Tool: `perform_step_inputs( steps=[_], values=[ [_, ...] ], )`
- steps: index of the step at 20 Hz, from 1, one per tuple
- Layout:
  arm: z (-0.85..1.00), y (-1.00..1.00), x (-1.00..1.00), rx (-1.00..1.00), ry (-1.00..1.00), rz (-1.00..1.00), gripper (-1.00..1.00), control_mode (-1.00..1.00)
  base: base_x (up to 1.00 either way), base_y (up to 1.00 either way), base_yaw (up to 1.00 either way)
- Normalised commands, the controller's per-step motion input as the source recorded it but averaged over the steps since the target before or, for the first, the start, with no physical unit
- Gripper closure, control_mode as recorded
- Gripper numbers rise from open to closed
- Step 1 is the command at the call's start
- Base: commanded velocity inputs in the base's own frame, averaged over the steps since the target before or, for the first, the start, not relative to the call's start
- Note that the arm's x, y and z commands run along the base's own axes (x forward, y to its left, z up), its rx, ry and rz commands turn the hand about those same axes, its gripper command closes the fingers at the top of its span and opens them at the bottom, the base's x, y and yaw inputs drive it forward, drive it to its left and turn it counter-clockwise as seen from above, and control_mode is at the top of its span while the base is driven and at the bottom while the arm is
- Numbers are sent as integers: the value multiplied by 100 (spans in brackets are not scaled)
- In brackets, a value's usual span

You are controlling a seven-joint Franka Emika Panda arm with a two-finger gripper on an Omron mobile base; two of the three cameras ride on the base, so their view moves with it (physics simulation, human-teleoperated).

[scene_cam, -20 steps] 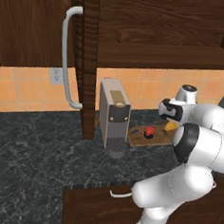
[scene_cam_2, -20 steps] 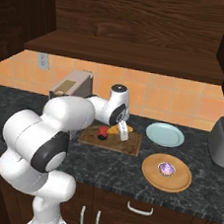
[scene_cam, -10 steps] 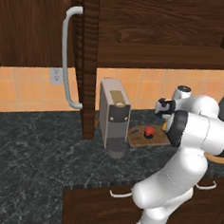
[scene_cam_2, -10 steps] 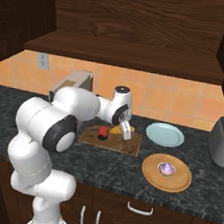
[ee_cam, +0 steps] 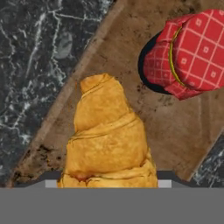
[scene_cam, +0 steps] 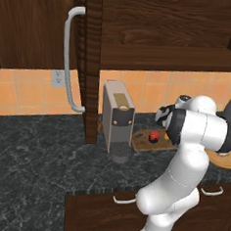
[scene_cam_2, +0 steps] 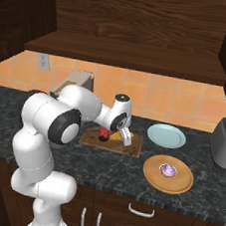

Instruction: From the different types of pastries on the counter, select a croissant and place it on the cutting board. Then retrieve a jar of jam from the cabinet and place it alongside the croissant on the cutting board.

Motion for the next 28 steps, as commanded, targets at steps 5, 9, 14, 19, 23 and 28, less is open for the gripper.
perform_step_inputs(
  steps=[5,9,14,19,23,28],
  values=[
    [-8,16,7,0,0,5,-100,-100,0,0,0],
    [-3,0,0,0,5,3,-100,-100,0,0,0],
    [0,1,-7,0,1,8,-100,-100,0,0,0],
    [35,16,-32,0,-9,6,-100,-100,0,0,0],
    [24,-49,-93,0,-17,0,-100,-100,0,0,0],
    [38,18,-100,-6,-18,2,-100,-100,0,0,0]
  ],
)
